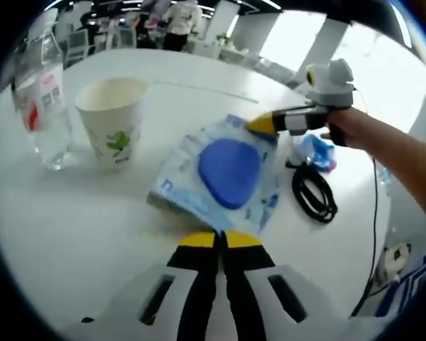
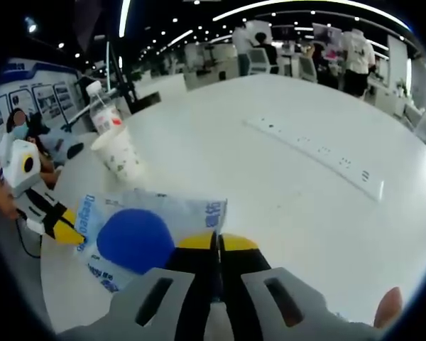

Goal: Arrange the tabletop items into an orderly group along one side of the table until the central work area is clear of visible clutter.

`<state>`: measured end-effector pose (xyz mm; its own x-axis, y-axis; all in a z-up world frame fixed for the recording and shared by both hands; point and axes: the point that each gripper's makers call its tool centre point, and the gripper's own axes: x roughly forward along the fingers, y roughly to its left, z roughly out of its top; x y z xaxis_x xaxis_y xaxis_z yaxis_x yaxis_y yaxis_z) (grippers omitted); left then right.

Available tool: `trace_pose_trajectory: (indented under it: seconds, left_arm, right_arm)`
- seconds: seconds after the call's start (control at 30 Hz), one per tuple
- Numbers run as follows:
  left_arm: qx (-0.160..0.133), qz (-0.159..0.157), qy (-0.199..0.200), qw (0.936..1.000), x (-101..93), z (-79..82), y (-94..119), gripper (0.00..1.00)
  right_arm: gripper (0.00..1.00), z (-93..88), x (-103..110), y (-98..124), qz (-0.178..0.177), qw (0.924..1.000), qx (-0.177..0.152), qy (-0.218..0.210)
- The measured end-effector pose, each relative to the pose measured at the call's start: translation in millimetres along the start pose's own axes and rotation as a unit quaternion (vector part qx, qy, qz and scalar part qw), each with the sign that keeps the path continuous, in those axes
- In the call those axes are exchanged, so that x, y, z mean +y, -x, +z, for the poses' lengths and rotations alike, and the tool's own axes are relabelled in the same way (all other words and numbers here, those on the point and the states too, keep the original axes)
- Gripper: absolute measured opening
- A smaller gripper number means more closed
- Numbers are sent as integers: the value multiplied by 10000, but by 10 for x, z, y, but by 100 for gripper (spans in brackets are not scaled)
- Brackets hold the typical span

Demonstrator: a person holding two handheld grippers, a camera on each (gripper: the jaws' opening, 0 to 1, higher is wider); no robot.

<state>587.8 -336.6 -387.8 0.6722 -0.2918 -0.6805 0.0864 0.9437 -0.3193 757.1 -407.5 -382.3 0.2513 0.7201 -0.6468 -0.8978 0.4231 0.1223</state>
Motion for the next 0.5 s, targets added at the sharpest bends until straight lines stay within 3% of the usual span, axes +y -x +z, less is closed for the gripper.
trace_pose_trajectory:
  seconds: [0.5]
  left_arm:
    - [-44, -29, -180, 9998, 54, 206, 67, 0]
  right_arm:
    - [2, 22, -24, 247, -169, 9997, -143, -100]
